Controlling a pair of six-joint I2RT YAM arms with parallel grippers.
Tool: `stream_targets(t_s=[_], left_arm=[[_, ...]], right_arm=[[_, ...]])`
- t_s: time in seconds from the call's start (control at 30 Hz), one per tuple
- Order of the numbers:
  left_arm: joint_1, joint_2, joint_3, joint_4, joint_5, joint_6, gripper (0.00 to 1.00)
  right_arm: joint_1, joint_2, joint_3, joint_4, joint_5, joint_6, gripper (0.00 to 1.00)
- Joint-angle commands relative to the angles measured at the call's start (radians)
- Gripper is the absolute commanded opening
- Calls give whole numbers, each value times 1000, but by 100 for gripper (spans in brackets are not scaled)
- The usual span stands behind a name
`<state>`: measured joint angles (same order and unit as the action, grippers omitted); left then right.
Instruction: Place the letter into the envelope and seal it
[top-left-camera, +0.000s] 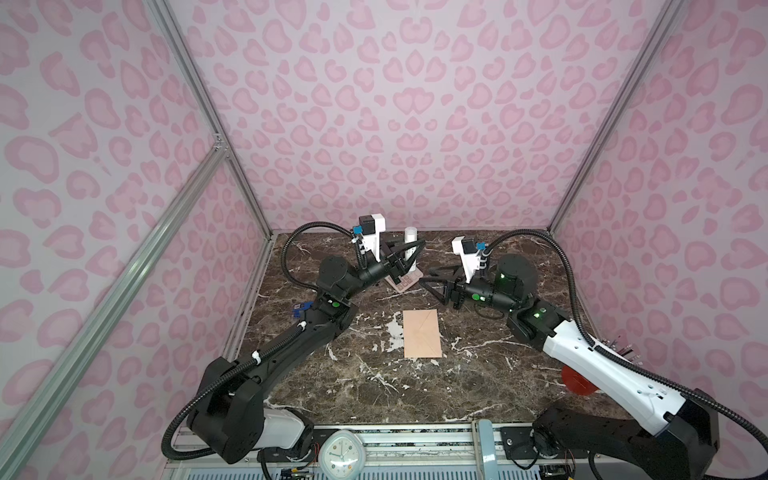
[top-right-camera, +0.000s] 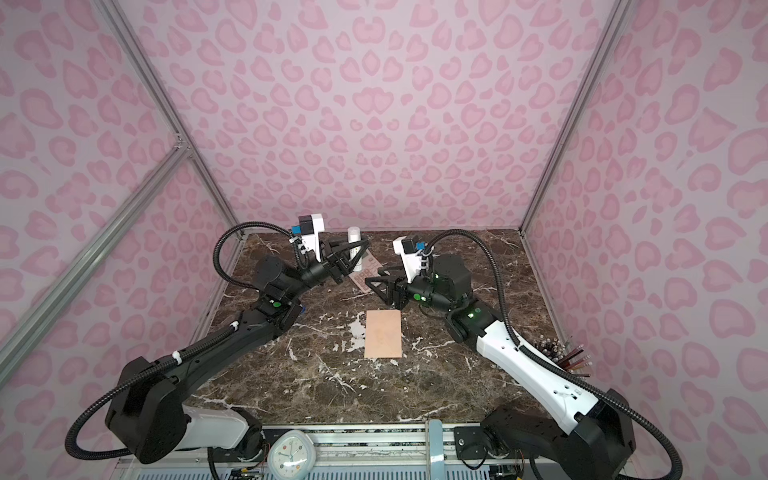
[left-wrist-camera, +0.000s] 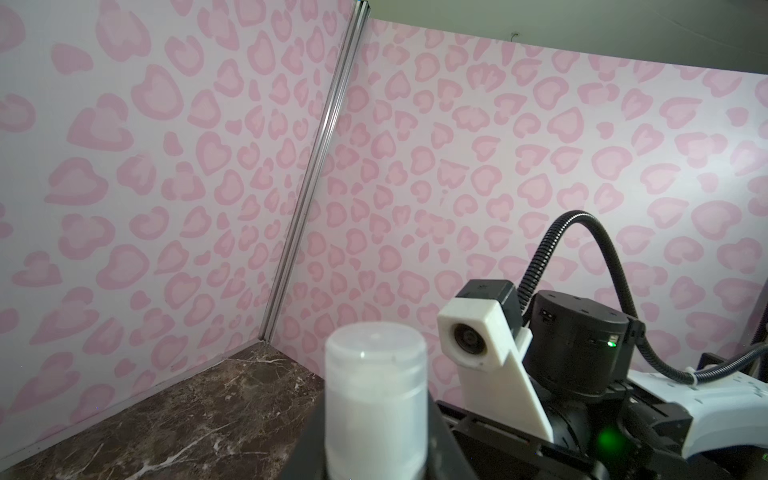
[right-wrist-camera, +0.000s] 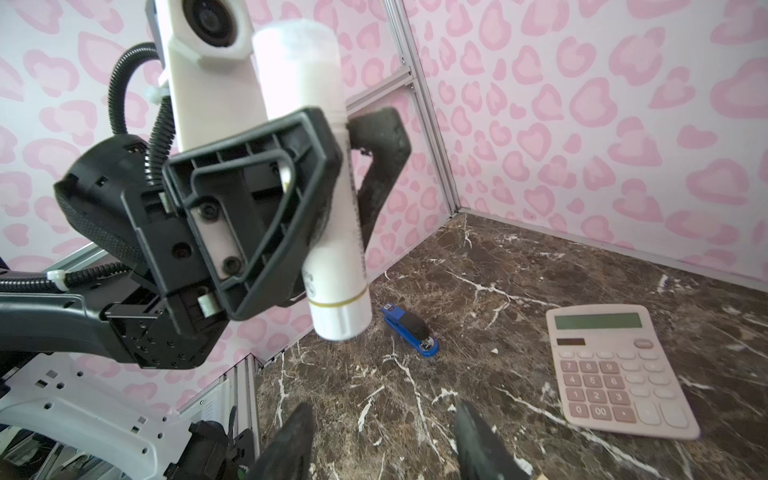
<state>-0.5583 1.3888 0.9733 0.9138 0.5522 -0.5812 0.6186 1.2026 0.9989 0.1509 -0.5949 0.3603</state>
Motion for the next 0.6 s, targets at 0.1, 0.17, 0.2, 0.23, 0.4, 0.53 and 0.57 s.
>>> stream_targets(t_s=[0.1,0.17,0.2,0.23,0.4,0.53,0.57], left_arm=[[-7,11,-7,118,2,-63,15],[-9,11,-11,123,2,-67,16],[-11,12,-14,128,2,-73,17],[-11,12,-16,131,2,-75,17],[-17,13,-24,137,4,-82,18],[-20,21,-25,149,5,-96,19],[-20,24,-24,155,5,-102,19]], right_arm=[[6,45,21,140,11,44,55],[8,56,30,153,5,48,54],[12,60,36,156,-1,48,53],[15,64,38,158,-6,46,53],[25,80,43,186,-14,48,52],[27,97,57,177,-13,37,48],[26,98,57,177,-12,36,47]])
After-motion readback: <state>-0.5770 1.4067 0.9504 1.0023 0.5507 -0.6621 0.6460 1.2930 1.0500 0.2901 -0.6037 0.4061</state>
